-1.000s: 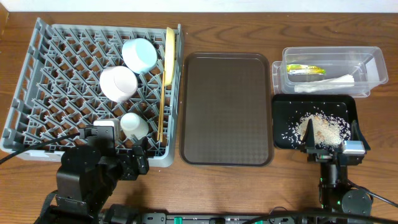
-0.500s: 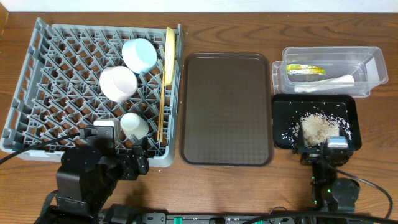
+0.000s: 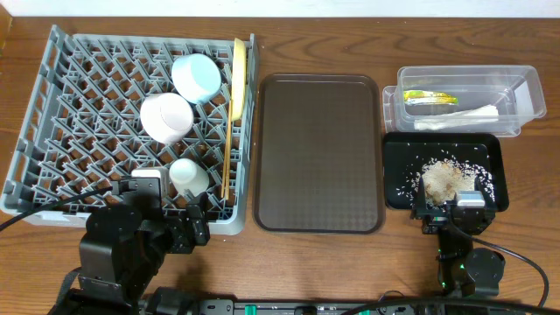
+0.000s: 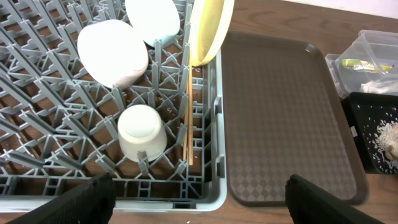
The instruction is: Sort waste into correct bins and load items into the dishwasher
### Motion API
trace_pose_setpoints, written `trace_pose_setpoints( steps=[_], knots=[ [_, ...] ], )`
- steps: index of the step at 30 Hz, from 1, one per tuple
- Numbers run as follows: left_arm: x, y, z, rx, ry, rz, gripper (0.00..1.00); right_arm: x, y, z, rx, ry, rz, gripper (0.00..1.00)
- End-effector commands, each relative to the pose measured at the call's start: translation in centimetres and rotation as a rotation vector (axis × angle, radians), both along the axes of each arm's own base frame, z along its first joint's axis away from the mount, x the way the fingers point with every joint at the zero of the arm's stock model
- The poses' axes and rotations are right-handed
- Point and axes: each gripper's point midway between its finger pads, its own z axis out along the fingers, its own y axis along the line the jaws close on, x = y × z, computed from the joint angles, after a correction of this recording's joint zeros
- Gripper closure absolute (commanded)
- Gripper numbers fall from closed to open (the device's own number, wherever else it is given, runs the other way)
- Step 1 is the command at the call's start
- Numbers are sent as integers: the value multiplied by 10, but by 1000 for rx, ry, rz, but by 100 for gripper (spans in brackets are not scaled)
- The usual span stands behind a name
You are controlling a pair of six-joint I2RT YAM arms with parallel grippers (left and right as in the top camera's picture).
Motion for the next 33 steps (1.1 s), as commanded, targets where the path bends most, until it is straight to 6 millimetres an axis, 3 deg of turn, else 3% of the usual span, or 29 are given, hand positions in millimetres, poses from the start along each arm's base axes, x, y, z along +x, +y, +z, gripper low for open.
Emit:
trace_pose_setpoints(
  steps=[1, 27, 33],
  knots=[
    [0, 2, -1, 2, 0, 10, 10, 0, 4, 0, -13, -1, 17, 1],
    [0, 2, -1, 2, 3, 11, 10, 0, 4, 0, -13, -1, 17, 1],
    [-7, 4, -10, 13, 45, 11, 10, 0, 4, 0, -14, -1, 17, 1]
  ],
)
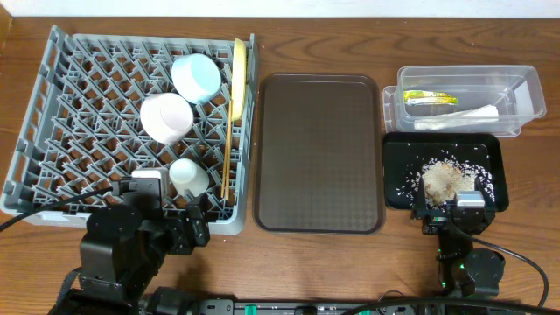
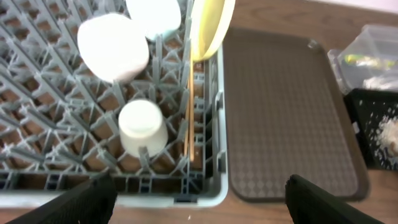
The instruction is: Sort waste into correct bins and load items into the dishwasher
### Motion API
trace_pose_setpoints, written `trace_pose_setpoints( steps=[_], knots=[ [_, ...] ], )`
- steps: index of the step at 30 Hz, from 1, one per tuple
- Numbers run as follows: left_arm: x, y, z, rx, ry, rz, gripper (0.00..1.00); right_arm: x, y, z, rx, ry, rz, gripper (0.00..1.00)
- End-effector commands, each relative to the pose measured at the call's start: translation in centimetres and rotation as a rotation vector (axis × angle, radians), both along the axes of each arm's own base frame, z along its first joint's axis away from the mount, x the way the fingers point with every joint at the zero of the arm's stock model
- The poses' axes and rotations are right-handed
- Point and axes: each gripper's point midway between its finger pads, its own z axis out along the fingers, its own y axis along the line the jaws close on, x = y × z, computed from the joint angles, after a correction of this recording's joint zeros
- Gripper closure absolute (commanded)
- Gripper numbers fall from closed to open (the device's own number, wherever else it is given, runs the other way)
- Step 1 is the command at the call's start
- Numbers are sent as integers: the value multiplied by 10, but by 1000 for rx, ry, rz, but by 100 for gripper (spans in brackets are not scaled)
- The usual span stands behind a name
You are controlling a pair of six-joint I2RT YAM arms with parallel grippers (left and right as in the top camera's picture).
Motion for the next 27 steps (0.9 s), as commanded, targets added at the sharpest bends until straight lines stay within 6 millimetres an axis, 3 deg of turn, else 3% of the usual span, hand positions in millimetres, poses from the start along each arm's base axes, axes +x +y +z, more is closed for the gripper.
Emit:
trace_pose_setpoints(
  steps=[1, 8, 20, 27],
  knots=[
    [-4, 4, -7, 23, 27, 8, 10, 0, 4, 0, -11, -1, 16, 1],
    [8, 30, -16, 131, -69, 116, 10, 0, 4, 0, -11, -1, 17, 1],
    [39, 37, -77, 100, -350, 177, 10, 0, 4, 0, -11, -1, 17, 1],
    [51, 37, -86, 59, -530, 199, 10, 0, 4, 0, -11, -1, 16, 1]
  ],
)
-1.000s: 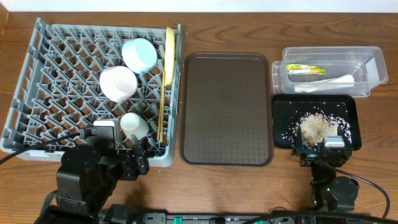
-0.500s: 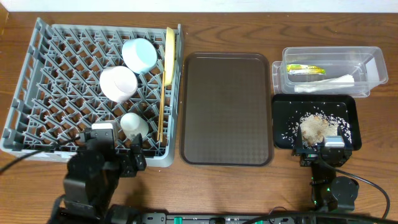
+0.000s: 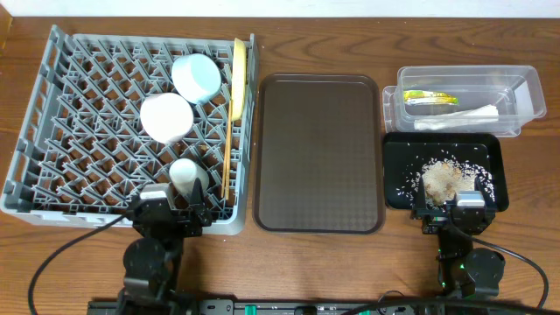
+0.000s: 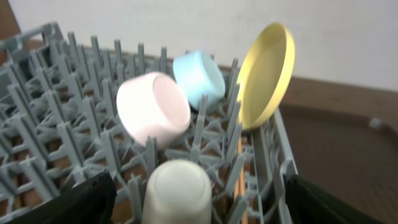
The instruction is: Sort waste into correct bins and load items into the dishwasher
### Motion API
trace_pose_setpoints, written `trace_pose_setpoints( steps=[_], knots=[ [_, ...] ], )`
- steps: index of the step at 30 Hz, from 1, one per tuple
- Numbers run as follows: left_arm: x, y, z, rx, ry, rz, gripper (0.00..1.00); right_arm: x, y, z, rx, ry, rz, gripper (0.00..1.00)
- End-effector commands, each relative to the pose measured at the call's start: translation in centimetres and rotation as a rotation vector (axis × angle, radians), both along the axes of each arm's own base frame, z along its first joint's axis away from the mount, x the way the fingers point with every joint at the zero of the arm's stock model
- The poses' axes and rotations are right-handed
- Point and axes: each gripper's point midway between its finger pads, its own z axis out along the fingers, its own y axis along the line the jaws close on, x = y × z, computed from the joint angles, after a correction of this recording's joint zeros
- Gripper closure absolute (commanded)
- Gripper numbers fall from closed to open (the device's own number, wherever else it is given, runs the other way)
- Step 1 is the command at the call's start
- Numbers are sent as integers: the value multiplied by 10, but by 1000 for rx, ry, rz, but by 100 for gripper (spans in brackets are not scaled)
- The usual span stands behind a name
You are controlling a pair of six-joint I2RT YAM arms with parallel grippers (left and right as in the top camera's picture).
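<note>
The grey dish rack [image 3: 52, 131] holds a blue cup [image 3: 197, 77], a pale bowl [image 3: 166, 116], a small white cup [image 3: 184, 175], a yellow plate [image 3: 238, 79] standing on edge and wooden chopsticks [image 3: 227, 162]. My left gripper [image 4: 199, 208] is open and empty, low at the rack's front edge. Straight ahead of it is the white cup [image 4: 177, 193], with the bowl [image 4: 152, 109], blue cup [image 4: 198, 78] and plate [image 4: 267, 74] behind. My right gripper [image 3: 448, 208] rests at the near edge of the black tray [image 3: 490, 157]; its jaws are hidden.
An empty brown tray [image 3: 319, 153] lies in the middle of the table. A clear bin [image 3: 516, 109] at the back right holds a wrapper and white utensils. Rice and food scraps [image 3: 442, 179] lie in the black tray.
My left arm has drawn back and dropped low at the rack's front edge. Its camera now looks along the rack instead of down on it. The gripper stays open. Nothing else moved.
My left gripper stood open above the rack's front right corner, looking down on the dishes and the brown tray. It was then slightly further back. Now it sits low in front of the rack. The dishes and the right arm kept their places.
</note>
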Motion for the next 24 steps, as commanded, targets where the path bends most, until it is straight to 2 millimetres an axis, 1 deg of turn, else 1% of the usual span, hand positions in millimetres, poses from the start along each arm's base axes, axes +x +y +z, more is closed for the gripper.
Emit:
trace_pose_setpoints(
  steps=[1, 7, 9, 12, 14, 17, 24],
  knots=[
    [3, 4, -1, 5, -79, 19, 10, 0, 4, 0, -11, -1, 16, 1],
    [11, 10, 10, 11, -248, 48, 10, 0, 3, 0, -11, -1, 16, 1],
    [11, 10, 10, 32, -251, 44, 10, 0, 3, 0, -10, -1, 16, 1],
    [12, 10, -3, 63, -194, 41, 10, 0, 3, 0, -11, -1, 16, 1],
    [11, 9, -17, 68, -140, 28, 10, 0, 4, 0, -11, -1, 16, 1],
    [9, 1, -41, 71, -42, -22, 10, 0, 4, 0, -11, -1, 16, 1],
    [9, 1, -40, 70, -47, -20, 10, 0, 4, 0, -11, -1, 16, 1]
  ],
)
